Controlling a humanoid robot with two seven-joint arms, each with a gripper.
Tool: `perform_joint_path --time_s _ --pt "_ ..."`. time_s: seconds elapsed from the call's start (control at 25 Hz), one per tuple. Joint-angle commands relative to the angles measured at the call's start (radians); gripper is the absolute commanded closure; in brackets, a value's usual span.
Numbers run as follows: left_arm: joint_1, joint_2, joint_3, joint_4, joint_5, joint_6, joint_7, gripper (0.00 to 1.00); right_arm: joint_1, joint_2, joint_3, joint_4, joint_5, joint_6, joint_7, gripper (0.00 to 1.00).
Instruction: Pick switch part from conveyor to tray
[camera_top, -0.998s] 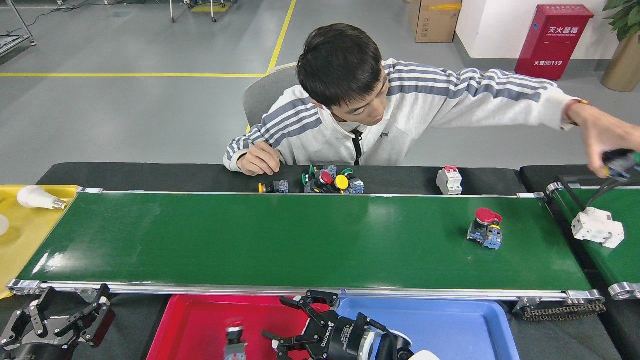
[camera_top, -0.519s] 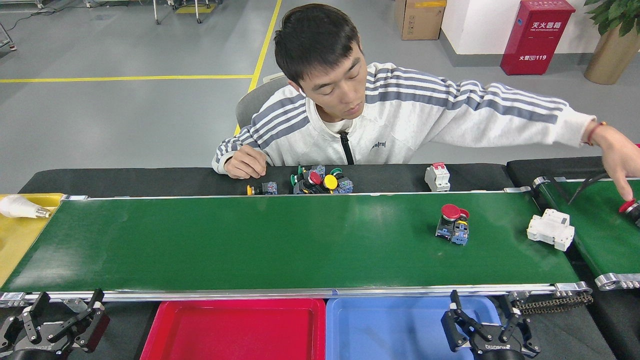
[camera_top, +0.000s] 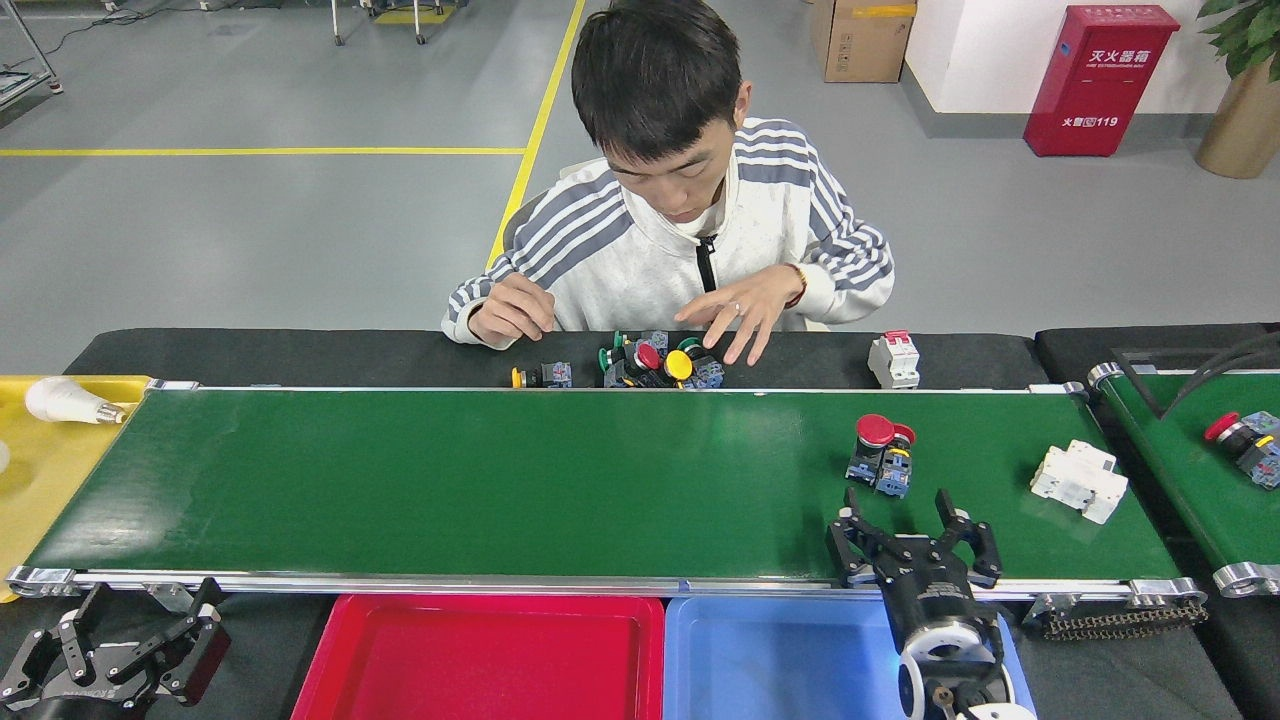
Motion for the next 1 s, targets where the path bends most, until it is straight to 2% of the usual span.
perform_joint_path --time_s 0.0,0.28,0.44,0.56,0.84,0.88,0.96 --pt "-0.011 0.016 0.0 -0.013 0.001 -0.002 0.004 0.0 -0.029 -0.007 0.013 0.011 0.002 0.002 0.007 0.0" --pt "-0.019 0.019 0.0 -0.005 -0.001 0.0 0.005 0.0 -0.104 0.007 0.07 0.122 -0.006 0.002 0.01 0.0" --pt "-0.043 0.028 -0.003 -0.005 -0.002 0.0 0.004 0.0 -0.176 0.058 0.091 0.232 -0.007 0.002 0.005 0.0" --pt "-0.045 0.03 -0.013 0.0 -0.002 0.002 0.004 0.0 -0.228 0.076 0.091 0.297 -0.009 0.002 0.002 0.0" --pt "-0.045 0.03 -0.045 0.029 -0.002 0.002 0.004 0.0 -0.282 0.09 0.091 0.358 -0.012 0.002 -0.002 0.01" --pt "-0.045 0.031 -0.049 0.029 -0.002 0.002 0.004 0.0 -0.287 0.096 0.091 0.367 -0.01 0.002 -0.002 0.06" --pt "-0.048 0.031 -0.057 0.027 -0.002 0.002 0.004 0.0 -0.287 0.101 0.094 0.373 -0.01 -0.008 -0.002 0.35"
